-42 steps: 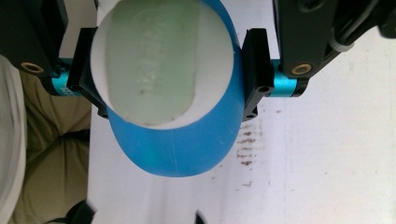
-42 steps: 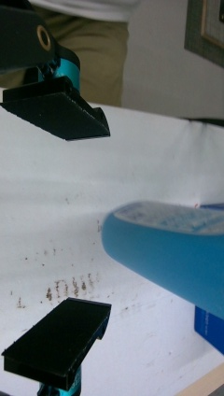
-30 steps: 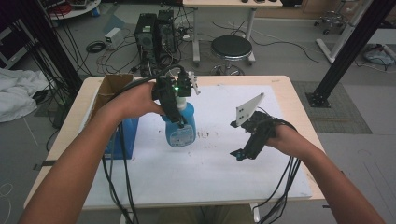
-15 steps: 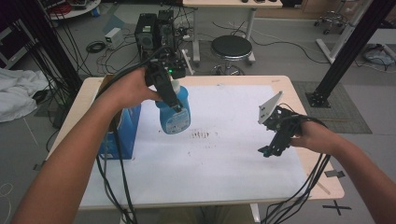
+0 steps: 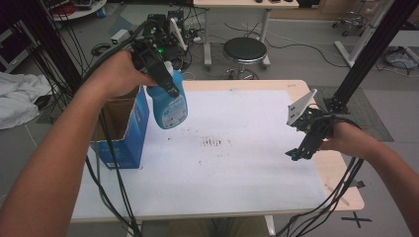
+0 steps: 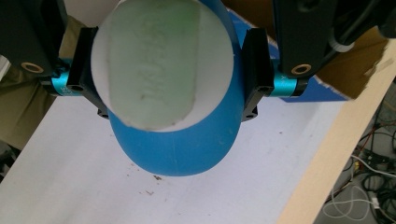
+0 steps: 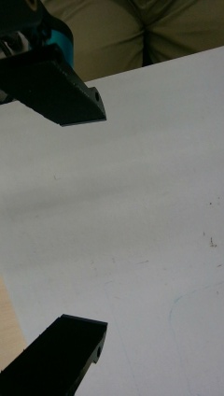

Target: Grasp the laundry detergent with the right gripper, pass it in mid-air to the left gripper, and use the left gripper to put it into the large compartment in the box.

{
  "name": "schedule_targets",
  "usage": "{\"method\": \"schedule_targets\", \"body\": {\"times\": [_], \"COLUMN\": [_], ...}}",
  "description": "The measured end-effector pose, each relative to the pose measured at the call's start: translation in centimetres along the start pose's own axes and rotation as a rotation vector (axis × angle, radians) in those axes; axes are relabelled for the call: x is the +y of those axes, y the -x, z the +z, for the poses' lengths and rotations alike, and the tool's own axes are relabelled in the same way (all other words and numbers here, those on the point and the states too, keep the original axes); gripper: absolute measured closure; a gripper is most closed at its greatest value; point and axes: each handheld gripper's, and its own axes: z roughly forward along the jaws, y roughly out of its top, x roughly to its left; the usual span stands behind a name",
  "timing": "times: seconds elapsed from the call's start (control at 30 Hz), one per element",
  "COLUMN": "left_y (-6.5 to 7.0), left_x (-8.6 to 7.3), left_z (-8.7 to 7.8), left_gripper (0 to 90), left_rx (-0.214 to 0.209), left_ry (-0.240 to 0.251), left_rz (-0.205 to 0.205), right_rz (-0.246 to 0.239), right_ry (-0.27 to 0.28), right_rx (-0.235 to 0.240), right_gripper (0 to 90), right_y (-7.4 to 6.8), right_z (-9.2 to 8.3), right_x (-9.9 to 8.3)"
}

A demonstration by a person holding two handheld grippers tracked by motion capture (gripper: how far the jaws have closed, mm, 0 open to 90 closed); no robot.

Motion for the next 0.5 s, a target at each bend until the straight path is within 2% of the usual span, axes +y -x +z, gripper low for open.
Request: {"method": "schedule_targets", "body": {"times": [0.17,0.23,0.5], "left_y": [-1.2,-1.5,-3.5], "left_x": [-1.4,-2.1,-4.6], "left_z": [-2.4,-3.3,-6.0], "left_gripper": [37.9,37.9,37.9], "left_rx": [0.028,0.037,0.079], "left_ry": [0.025,0.034,0.027], "left_rz": [-0.051,-0.085,-0.181], "right_rz": [-0.008,-0.005,-0.009], "right_ry": [0.006,0.006,-0.001], "right_rx": [-0.013,-0.016,-0.022], "right_gripper": [1.0,1.1,1.1], "right_y": [0.2,0.3,0.6], "right_z": [-0.6,-0.8,-1.1], "right_x": [-0.3,-0.4,-0.3]}}
